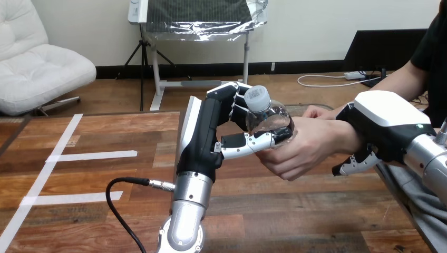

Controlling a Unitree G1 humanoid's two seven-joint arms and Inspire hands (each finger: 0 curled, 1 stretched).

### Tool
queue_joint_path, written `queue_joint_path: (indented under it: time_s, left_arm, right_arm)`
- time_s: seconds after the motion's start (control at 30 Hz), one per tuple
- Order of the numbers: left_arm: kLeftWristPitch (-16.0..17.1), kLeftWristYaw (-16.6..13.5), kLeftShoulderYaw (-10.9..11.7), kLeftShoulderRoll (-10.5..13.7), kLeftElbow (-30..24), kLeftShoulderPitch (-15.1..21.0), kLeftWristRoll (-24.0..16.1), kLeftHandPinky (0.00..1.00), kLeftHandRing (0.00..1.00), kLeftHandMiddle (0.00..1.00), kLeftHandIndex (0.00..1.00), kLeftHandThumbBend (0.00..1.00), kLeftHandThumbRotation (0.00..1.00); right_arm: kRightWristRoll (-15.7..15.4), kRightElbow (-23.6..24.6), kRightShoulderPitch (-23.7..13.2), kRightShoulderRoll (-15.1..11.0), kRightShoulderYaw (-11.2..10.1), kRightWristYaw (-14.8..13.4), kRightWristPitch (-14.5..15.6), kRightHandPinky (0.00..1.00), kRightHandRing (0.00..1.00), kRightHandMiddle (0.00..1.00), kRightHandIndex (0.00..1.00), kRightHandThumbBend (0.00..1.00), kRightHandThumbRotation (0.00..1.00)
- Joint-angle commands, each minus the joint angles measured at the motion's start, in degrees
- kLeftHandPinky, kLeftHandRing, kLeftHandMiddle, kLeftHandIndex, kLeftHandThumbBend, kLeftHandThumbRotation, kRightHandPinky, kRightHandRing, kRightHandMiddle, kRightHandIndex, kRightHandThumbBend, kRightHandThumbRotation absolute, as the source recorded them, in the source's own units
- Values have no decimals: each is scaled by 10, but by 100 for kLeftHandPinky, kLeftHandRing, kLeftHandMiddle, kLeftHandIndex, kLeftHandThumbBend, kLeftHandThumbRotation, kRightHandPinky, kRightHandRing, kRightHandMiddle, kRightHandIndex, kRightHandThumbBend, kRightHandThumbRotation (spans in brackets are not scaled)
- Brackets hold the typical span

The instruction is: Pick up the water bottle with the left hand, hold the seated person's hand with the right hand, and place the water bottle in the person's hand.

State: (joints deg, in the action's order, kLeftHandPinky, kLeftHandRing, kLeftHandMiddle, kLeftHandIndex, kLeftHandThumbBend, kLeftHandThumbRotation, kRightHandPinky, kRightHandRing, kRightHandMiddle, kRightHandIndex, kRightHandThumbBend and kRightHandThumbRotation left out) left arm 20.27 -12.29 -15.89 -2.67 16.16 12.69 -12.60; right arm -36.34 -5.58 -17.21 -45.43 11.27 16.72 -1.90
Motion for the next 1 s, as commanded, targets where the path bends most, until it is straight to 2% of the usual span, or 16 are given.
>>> queue_joint_path:
  time_s: [0.0, 0.03, 0.1, 0.2, 0.33, 0.37, 0.47, 0.63, 0.97]
  left_arm:
    - [-8, 15, -8, -36, -15, 28, 7, 42, 50, 55, 58, 67, 5]
    - [-10, 16, -9, -35, -16, 27, 6, 46, 55, 60, 63, 70, 9]
    - [-17, 20, -12, -31, -21, 27, 0, 48, 58, 63, 66, 71, 12]
    - [-32, 25, -19, -21, -29, 28, -19, 57, 67, 71, 75, 76, 21]
    - [-50, 29, -28, -6, -35, 31, -54, 75, 82, 85, 89, 81, 37]
    - [-52, 30, -28, -4, -36, 32, -59, 83, 88, 90, 93, 84, 44]
    - [-51, 34, -26, -4, -34, 32, -66, 91, 94, 95, 96, 87, 52]
    - [-47, 37, -22, -5, -30, 33, -70, 98, 98, 99, 99, 95, 62]
    - [-43, 21, -22, -5, -24, 34, -92, 100, 100, 100, 100, 100, 72]
  right_arm:
    - [-10, -4, -18, -11, -28, -24, 5, 35, 41, 51, 55, 84, 0]
    - [-10, -4, -18, -10, -28, -24, 6, 37, 44, 53, 57, 84, 0]
    - [-11, -3, -17, -10, -29, -25, 6, 39, 45, 54, 59, 85, 0]
    - [-15, -1, -15, -10, -29, -27, 7, 43, 49, 58, 62, 85, 0]
    - [-22, 0, -14, -11, -28, -30, 5, 48, 57, 64, 67, 86, 0]
    - [-23, 0, -14, -11, -28, -30, 4, 51, 60, 67, 69, 86, 0]
    - [-28, 2, -12, -12, -28, -29, 3, 56, 65, 71, 72, 87, 0]
    - [-21, 7, -9, -10, -32, -21, 6, 64, 74, 79, 77, 87, 0]
    - [-11, 9, -6, -12, -34, -15, -3, 73, 85, 88, 85, 87, 2]
